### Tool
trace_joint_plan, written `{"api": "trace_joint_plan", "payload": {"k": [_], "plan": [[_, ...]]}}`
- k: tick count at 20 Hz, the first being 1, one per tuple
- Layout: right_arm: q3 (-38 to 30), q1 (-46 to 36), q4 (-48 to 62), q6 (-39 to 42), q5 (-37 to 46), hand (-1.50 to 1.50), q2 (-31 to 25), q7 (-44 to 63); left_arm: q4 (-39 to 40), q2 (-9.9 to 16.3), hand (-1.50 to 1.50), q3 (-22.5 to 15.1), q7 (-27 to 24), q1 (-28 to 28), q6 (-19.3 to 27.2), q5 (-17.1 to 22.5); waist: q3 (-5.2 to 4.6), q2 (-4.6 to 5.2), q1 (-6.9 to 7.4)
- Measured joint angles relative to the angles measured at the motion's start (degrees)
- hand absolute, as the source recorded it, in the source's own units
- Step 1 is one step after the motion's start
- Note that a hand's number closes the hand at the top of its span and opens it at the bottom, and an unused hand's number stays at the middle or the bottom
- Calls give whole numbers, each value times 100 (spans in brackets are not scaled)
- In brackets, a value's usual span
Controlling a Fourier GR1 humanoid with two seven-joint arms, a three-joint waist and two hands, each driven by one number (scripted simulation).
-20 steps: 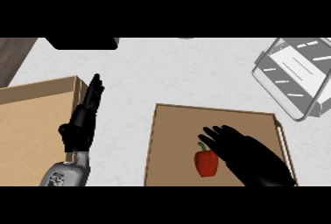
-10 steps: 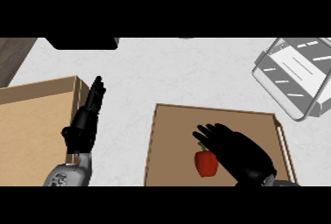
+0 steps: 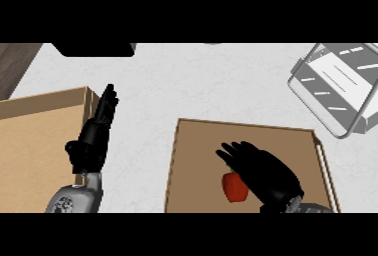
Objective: Pick the bell pepper from the tray and place it in the tiered basket
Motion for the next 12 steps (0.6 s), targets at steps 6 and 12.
{"api": "trace_joint_plan", "payload": {"k": [6, 12], "plan": [[-45, 40, 457, -341, 239, -150, 90, -356, 31, -71, 0, -3, 2, -32, -26, -83, 0, 0, 0], [-31, 186, 532, -495, 353, -150, 333, -434, 99, -61, 0, 113, -125, 13, -103, -41, 0, 0, -4]]}}
